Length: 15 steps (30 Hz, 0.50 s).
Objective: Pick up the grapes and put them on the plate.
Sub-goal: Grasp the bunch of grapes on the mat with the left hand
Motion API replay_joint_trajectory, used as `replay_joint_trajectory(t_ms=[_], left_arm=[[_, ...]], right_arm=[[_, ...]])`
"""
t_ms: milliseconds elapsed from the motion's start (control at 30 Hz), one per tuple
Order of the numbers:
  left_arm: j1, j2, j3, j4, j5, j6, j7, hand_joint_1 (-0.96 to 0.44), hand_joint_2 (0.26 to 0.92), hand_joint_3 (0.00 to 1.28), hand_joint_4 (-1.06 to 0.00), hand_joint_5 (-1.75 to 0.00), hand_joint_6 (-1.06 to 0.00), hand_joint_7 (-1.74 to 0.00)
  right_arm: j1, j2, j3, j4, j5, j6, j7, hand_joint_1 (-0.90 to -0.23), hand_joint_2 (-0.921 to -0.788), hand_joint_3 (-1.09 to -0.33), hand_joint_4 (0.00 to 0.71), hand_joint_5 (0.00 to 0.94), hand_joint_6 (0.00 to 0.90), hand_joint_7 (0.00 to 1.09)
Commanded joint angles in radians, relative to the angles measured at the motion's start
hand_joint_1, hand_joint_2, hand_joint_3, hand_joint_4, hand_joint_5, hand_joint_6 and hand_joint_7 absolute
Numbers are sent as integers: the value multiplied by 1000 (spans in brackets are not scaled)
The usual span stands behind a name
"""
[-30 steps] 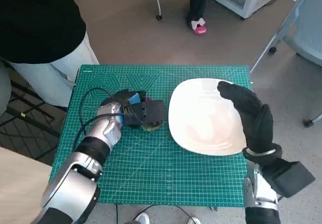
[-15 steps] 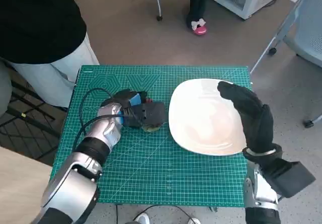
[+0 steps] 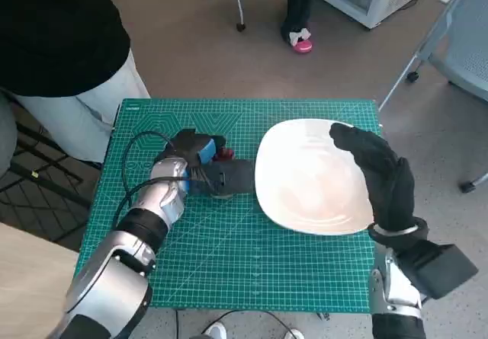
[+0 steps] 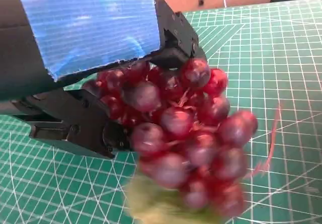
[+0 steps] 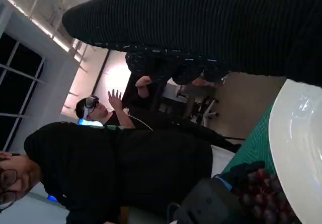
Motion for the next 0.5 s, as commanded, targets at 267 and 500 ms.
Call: replay_joint_trajectory(t_ms=[267, 500], left_arm=[[25, -4, -17, 12, 7, 3, 14, 6, 921, 267, -368, -1466, -502, -1312], [27, 3, -12, 8, 0, -7, 12, 2, 921, 261, -393, -1479, -489, -1297]], right_arm=[[8, 6, 5, 16, -7, 15, -3, -608, -921, -891, 366, 2, -1, 472], [7, 10, 8, 9, -5, 21, -3, -607, -921, -892, 366, 2, -1, 471]])
